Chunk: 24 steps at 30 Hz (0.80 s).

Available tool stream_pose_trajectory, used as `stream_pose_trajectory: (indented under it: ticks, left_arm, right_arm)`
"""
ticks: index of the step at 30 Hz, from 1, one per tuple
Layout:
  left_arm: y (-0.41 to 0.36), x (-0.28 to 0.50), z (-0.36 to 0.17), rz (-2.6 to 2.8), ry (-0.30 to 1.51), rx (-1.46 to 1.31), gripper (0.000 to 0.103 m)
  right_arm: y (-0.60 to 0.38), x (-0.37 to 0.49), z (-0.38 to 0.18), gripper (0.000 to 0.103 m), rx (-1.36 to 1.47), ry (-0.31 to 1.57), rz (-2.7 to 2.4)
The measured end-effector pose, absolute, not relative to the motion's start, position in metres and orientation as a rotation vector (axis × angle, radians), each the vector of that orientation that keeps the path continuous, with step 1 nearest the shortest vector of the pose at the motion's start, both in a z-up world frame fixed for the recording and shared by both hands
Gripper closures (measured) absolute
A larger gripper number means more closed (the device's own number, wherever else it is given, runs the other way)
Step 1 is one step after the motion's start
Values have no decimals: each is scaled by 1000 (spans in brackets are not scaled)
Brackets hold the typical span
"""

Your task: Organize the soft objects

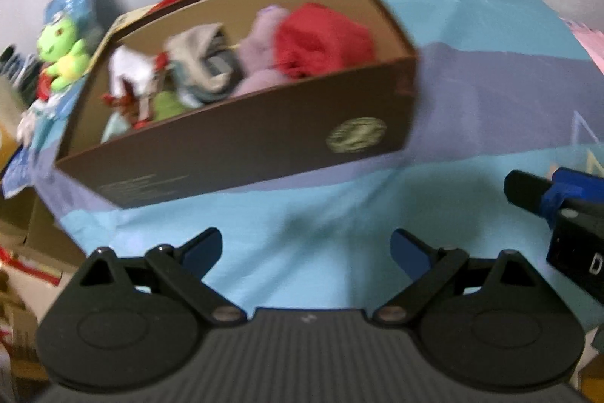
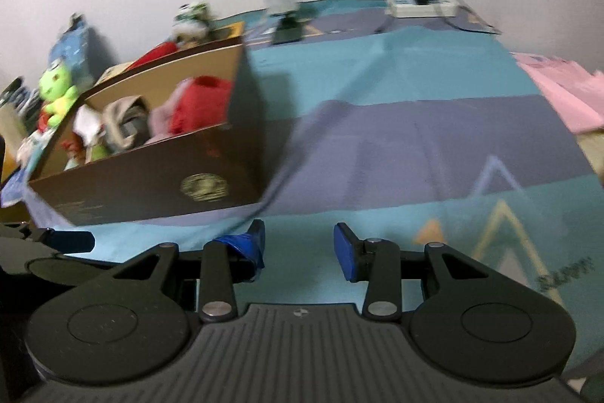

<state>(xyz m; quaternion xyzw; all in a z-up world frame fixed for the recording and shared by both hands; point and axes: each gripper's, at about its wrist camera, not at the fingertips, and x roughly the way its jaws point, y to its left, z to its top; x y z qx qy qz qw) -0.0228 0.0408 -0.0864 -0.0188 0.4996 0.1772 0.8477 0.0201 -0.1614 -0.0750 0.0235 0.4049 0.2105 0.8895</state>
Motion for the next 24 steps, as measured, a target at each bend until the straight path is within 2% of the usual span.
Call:
stream_pose_trajectory:
  ticks: [24]
  left_arm:
    - [-88,32,-90,55,1032,153,8]
  right_arm:
    - [-268,33,-85,79,171,847,120]
